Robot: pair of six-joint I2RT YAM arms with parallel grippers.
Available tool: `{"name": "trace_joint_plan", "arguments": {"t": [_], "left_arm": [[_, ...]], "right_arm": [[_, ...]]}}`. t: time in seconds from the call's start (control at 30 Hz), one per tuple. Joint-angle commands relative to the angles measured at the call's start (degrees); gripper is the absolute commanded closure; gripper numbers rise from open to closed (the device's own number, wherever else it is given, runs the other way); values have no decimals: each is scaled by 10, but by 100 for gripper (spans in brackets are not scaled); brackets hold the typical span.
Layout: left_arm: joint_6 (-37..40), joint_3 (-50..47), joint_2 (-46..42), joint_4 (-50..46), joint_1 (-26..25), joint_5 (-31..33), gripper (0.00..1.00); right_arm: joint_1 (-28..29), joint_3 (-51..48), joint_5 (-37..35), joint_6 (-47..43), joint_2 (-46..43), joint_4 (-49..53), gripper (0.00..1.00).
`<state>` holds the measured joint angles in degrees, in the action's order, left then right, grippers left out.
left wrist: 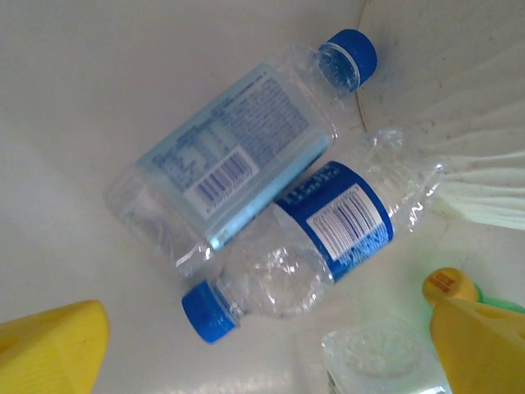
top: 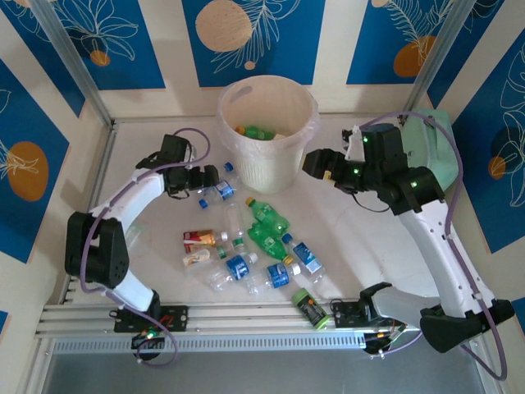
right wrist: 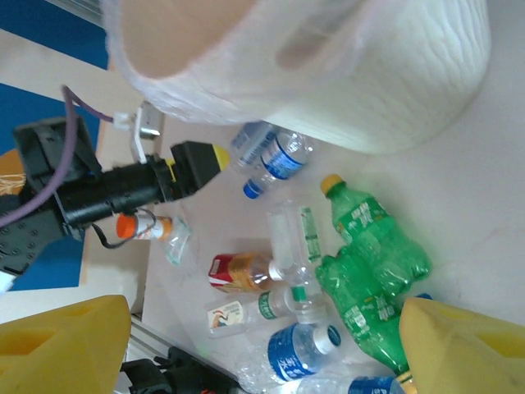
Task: Put the plastic bottles in the bin
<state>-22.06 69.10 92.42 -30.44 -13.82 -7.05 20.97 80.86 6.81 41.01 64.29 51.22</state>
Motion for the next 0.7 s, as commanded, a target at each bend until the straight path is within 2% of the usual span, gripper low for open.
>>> {"name": "trace_joint_plan", "arguments": {"t": [0.0,0.23,0.67], "left_arm": [[56,37,33,2,7,11,0],[82,84,112,9,10,33,2],[75,95,175,9,12,62,4]], "right_arm": [[-2,-22,5,23,-14,-25,15],[-3,-39,27,37,-11,-43,15],[-6,-50,31,39,-9,-38,15]]}}
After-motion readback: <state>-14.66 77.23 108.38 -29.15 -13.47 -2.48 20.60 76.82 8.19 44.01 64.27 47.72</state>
